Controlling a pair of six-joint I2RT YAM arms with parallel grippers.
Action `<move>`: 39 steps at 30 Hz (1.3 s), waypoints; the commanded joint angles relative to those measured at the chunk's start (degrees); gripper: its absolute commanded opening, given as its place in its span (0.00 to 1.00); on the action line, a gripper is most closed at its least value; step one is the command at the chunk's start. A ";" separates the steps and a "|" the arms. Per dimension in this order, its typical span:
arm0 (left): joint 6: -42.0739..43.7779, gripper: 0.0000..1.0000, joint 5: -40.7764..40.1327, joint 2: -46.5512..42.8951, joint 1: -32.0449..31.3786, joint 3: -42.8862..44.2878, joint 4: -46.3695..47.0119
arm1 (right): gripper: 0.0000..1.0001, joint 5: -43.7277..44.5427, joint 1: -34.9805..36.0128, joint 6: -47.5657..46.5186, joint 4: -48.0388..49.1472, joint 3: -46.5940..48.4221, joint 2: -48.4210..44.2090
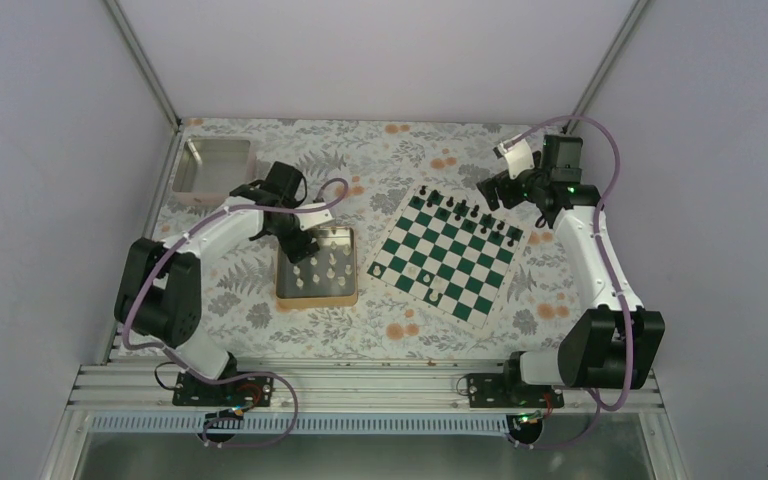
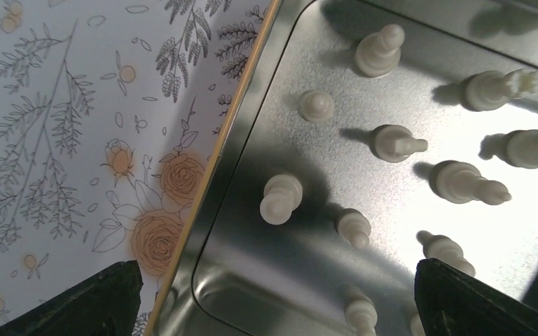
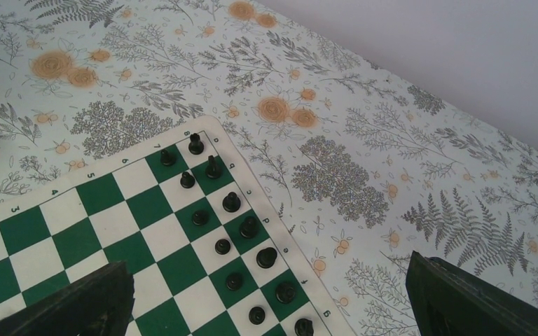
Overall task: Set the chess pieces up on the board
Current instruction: Pick up the chess piece from the storage box.
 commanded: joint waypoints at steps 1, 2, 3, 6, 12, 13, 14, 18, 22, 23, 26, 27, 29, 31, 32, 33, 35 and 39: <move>-0.63 0.96 -1.58 2.02 -0.49 -0.38 3.25 | 1.00 -0.01 0.55 -1.09 -0.09 -0.65 -1.02; -0.63 0.96 -1.59 2.72 -0.51 -0.18 3.28 | 1.00 0.04 0.53 -1.17 -0.07 -0.76 -1.05; -0.63 0.96 -1.53 3.35 -0.52 -0.08 3.41 | 1.00 0.14 0.51 -1.31 -0.02 -0.91 -1.01; -0.54 0.93 -1.26 4.69 -0.60 0.11 3.98 | 1.00 0.36 0.52 -1.54 0.14 -1.32 -1.03; -0.62 0.79 0.71 6.18 -0.86 1.53 3.53 | 1.00 0.82 0.51 -1.94 0.71 -2.39 -1.11; -0.55 0.76 0.94 6.41 -0.93 1.83 3.35 | 1.00 1.00 0.51 -2.09 0.68 -2.50 -1.11; -0.61 0.75 0.83 6.60 -1.02 1.86 3.38 | 1.00 1.17 0.53 -2.15 0.74 -2.65 -1.17; -0.63 0.67 0.98 7.68 -1.22 2.42 3.53 | 1.00 1.65 0.51 -2.29 1.17 -3.09 -1.11; -0.88 0.69 0.25 7.37 -1.39 2.90 3.35 | 1.00 2.24 0.53 -2.62 1.22 -3.10 -1.09; -0.83 0.72 0.06 6.70 -1.35 2.86 3.22 | 1.00 2.26 0.51 -2.67 1.21 -3.12 -0.96; -1.07 0.82 -1.74 4.56 -1.40 2.48 3.58 | 1.00 2.28 0.51 -2.68 1.20 -3.29 -0.92; -1.11 0.84 -2.48 3.79 -1.42 2.36 3.71 | 1.00 2.17 0.51 -2.76 1.16 -3.43 -0.87; -1.33 0.86 -3.53 2.25 -1.48 2.55 3.77 | 1.00 1.90 0.57 -2.75 1.17 -3.70 -0.76; -1.73 0.86 -4.01 0.74 -1.46 3.14 3.35 | 1.00 1.83 0.51 -2.72 1.12 -3.92 -0.69; -1.84 0.86 -4.10 0.01 -1.55 3.61 3.00 | 1.00 1.69 0.51 -2.76 1.17 -3.99 -0.73; -1.89 0.86 -3.74 -0.50 -1.55 4.08 2.22 | 1.00 1.67 0.51 -2.77 1.13 -4.08 -0.72; -1.39 0.81 -2.60 -1.13 -1.84 5.14 0.04 | 1.00 1.78 0.51 -2.98 0.98 -4.19 -0.73; -0.63 0.65 -1.57 -0.97 -2.35 5.93 -3.29 | 1.00 1.80 0.51 -3.32 0.81 -4.28 -0.78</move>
